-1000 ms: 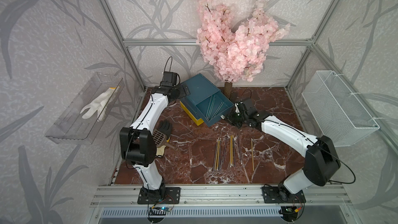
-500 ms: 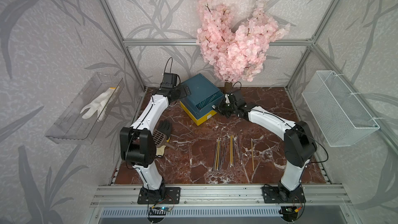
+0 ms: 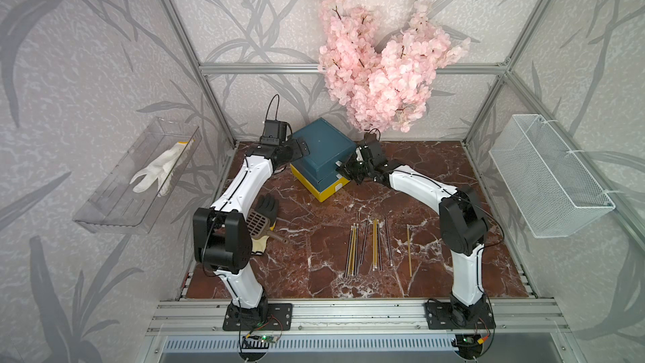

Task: Please place the pencils in the drawer according to their color
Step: Close the drawer in the storage box, then open the drawer in the storage box.

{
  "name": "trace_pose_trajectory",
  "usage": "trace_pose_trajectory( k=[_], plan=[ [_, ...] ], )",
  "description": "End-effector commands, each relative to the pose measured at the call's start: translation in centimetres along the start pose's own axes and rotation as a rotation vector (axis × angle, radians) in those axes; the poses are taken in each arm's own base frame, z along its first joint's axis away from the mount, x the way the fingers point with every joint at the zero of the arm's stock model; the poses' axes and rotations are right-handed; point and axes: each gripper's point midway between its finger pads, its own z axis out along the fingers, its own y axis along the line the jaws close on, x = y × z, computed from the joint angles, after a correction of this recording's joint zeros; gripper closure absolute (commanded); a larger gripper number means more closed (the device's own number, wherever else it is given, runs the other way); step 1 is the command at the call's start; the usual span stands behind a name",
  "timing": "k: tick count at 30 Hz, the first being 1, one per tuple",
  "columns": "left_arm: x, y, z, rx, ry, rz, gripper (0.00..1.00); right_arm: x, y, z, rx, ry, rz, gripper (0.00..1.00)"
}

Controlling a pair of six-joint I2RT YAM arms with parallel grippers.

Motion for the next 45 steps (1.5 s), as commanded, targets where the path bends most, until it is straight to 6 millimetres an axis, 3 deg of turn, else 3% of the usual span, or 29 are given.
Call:
trace_pose_trajectory(
  k=[1,2,6,10,13,22,37,45],
  plan=[
    [4.7,2.4,0.6,-0.088,0.158,0.023,0.00,0.2,2.1,-1.0,-0.074,-0.010,-0.021,0.97],
    [4.8,2.4,0.6,-0.089,0.161,0.025,0.00,0.4,1.9,-1.4,-0.073,-0.010,-0.023,0.93],
    [4.9,2.6,0.5,-0.095,0.165,0.032,0.00,1.1,-0.1,-3.6,-0.065,-0.027,-0.001,0.63],
    [5.1,2.4,0.4,-0.085,0.170,0.031,0.00,1.1,-3.1,-4.7,-0.059,-0.065,0.048,0.54],
    [5.1,2.4,0.3,-0.081,0.169,0.029,0.00,0.8,-4.6,-4.2,-0.103,-0.081,0.101,0.52],
    [5.6,2.6,0.4,-0.084,0.184,0.035,0.00,-0.9,-5.8,0.0,-0.274,-0.103,0.242,0.52],
    [5.7,2.7,0.5,-0.086,0.186,0.032,0.00,-2.3,-3.9,1.6,-0.310,-0.109,0.237,0.54],
    [5.7,2.7,0.5,-0.087,0.185,0.027,0.00,-2.4,-3.8,2.6,-0.316,-0.096,0.252,0.62]
  ],
)
